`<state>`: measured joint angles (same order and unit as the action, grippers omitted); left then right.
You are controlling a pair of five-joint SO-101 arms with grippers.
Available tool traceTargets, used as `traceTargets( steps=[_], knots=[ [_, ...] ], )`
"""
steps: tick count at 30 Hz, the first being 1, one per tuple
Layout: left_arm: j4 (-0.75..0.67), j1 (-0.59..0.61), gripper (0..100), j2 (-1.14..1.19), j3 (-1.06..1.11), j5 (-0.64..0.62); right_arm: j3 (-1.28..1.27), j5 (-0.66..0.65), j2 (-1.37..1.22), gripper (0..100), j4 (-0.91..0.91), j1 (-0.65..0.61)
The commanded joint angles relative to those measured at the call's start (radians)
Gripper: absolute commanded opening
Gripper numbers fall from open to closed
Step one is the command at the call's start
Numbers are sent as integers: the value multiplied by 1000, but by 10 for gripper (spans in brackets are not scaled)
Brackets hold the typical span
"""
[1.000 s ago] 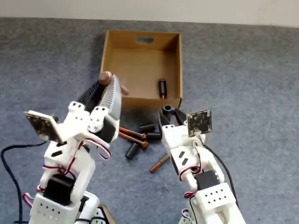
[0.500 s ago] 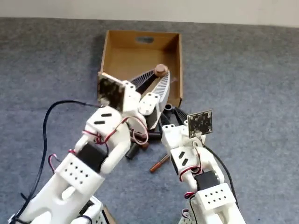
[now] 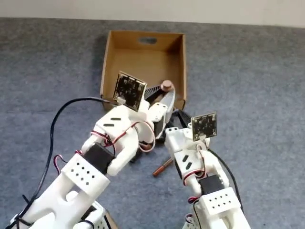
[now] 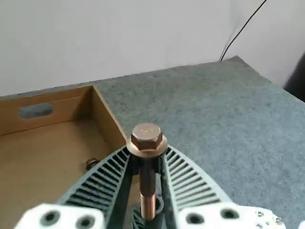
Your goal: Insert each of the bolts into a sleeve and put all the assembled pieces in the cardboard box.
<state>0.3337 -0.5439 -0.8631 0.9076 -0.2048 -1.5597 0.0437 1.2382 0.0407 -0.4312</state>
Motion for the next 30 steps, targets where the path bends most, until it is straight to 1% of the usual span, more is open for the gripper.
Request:
traceTargets(
  steps=[1,6,12,18,24,30],
  knots=[
    [0,-16,7,2,-61,6,8,6,8,7,-27,-4],
    [-8,-16,7,4,-61,6,8,6,8,7,-24,-4],
    [-130,-12,7,4,-24,6,7,6,8,7,-22,-4],
    [-187,-8,7,4,59,11,7,6,8,7,-22,-4],
    [-190,-8,7,5,64,11,7,6,8,7,-21,-4],
    [-190,-7,7,114,58,9,5,6,7,7,-21,-2]
  ],
)
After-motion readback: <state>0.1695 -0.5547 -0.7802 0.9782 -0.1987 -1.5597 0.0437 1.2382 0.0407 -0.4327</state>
